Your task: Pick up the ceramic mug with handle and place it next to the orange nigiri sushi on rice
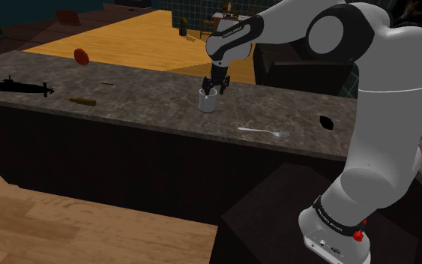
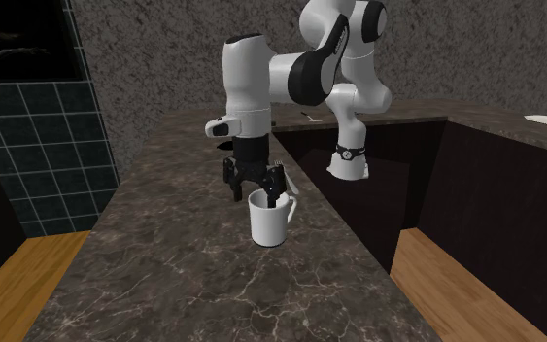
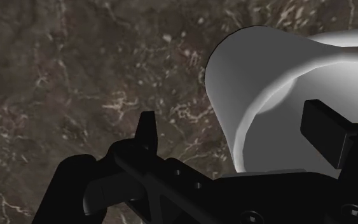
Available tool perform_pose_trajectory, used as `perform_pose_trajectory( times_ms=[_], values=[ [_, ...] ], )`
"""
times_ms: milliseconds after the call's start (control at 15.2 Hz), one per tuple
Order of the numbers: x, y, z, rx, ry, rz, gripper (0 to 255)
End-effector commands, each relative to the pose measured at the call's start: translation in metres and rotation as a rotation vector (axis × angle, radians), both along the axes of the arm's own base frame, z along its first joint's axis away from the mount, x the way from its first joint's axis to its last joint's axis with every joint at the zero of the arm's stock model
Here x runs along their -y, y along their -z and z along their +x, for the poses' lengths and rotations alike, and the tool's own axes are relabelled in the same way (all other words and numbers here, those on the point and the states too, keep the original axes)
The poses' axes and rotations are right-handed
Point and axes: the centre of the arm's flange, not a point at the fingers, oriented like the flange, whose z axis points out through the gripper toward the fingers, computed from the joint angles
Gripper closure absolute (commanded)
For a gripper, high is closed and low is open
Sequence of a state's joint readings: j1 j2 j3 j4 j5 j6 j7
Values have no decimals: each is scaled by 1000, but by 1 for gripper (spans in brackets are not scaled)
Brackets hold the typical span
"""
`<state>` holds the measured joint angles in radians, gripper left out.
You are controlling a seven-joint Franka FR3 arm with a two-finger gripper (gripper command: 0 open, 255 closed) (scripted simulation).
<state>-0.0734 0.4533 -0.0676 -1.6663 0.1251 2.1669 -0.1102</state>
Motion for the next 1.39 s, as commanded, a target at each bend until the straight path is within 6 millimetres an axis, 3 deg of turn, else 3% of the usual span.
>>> perform_pose_trajectory(
  times_ms=[0,132,198,792,1320],
  values=[
    [0,0,0,0,0,0,0],
    [0,0,0,0,0,0,0],
    [0,0,0,0,0,0,255],
    [0,0,0,0,0,0,255],
    [0,-42,0,0,0,0,255]
  ],
)
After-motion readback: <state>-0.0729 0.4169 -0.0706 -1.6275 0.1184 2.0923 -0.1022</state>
